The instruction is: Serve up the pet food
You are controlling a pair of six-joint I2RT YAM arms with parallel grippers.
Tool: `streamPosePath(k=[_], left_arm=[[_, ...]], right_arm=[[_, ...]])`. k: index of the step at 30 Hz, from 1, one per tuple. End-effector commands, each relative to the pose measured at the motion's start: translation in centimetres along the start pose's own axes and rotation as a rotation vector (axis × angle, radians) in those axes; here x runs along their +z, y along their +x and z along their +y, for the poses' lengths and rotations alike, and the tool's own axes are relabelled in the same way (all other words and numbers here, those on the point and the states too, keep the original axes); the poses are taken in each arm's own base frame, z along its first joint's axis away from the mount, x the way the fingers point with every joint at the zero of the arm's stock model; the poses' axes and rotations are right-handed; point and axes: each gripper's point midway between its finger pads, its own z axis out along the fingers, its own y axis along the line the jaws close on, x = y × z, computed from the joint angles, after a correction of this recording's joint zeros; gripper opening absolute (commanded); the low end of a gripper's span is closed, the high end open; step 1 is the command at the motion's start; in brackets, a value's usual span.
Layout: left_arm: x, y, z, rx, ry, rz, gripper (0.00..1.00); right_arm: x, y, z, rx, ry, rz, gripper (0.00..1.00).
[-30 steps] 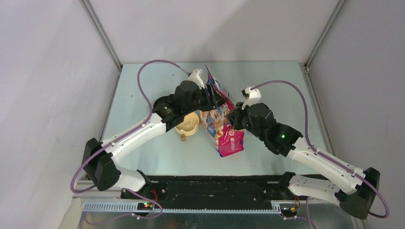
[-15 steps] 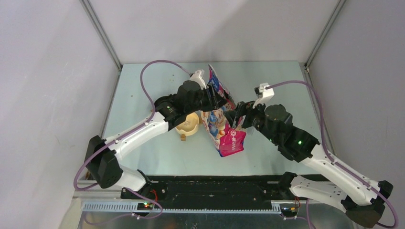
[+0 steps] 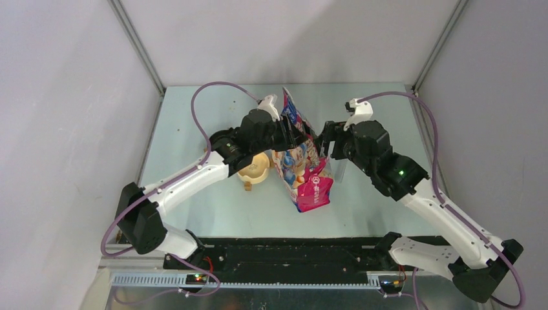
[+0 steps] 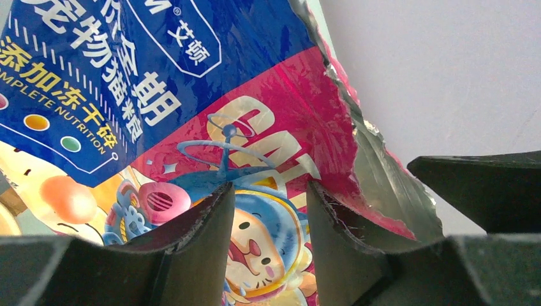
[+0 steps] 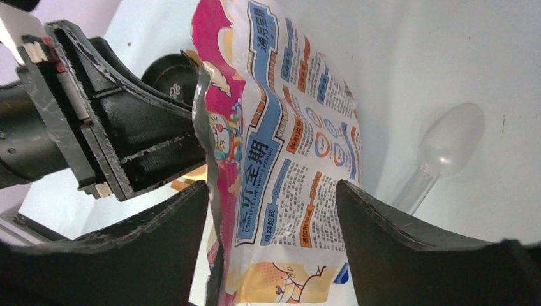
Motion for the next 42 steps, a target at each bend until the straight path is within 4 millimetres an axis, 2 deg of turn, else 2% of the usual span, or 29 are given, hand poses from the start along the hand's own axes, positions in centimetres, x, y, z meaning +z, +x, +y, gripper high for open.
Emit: streamPosePath(k=[1, 6, 10, 17, 20, 25, 34, 37, 42], left_arm=[[-0.1, -0.8, -1.8, 0.006, 0.053, -0.013, 0.51], [-0.1, -0.7, -1.7, 0.01, 0.051, -0.01, 0.51], [0.0, -0.7, -1.8, 0.016, 0.053, -0.007, 0.51], [0.3, -0.3, -1.6, 0.018, 0.048, 0.005, 0.51], [0.4, -0.1, -1.4, 0.019, 0.043, 0.014, 0.5], [0.5, 0.1, -1.2, 0.024, 0.039, 0.022, 0.5], [0.4, 0.1, -1.2, 0.027, 0.04, 0.022, 0.5], [0.5, 0.3, -1.3, 0.026, 0.043, 0.028, 0.5], [0.5, 0.3, -1.2, 0.028, 0.044, 0.029, 0.5]], right_arm=[[-0.1, -1.5, -0.1, -0.018, 0.013, -0.013, 0.74], [0.8, -1.6, -1.1, 0.001, 0.063, -0.012, 0.71], [1.3, -1.7, -0.6, 0.002, 0.041, -0.013, 0.7], [0.5, -3.9, 1.5, 0.002, -0.073, -0.093, 0.73], [0.1, -4.8, 1.4, 0.008, -0.074, -0.127, 0.74], [0.3, -5.0, 0.6, 0.008, -0.034, -0.136, 0.74], [1.7, -2.9, -0.6, -0.024, 0.02, -0.054, 0.72], [2.2, -2.3, -1.5, -0.033, 0.073, -0.039, 0.66], [2.9, -1.3, -1.8, -0.059, 0.085, -0.001, 0.59]])
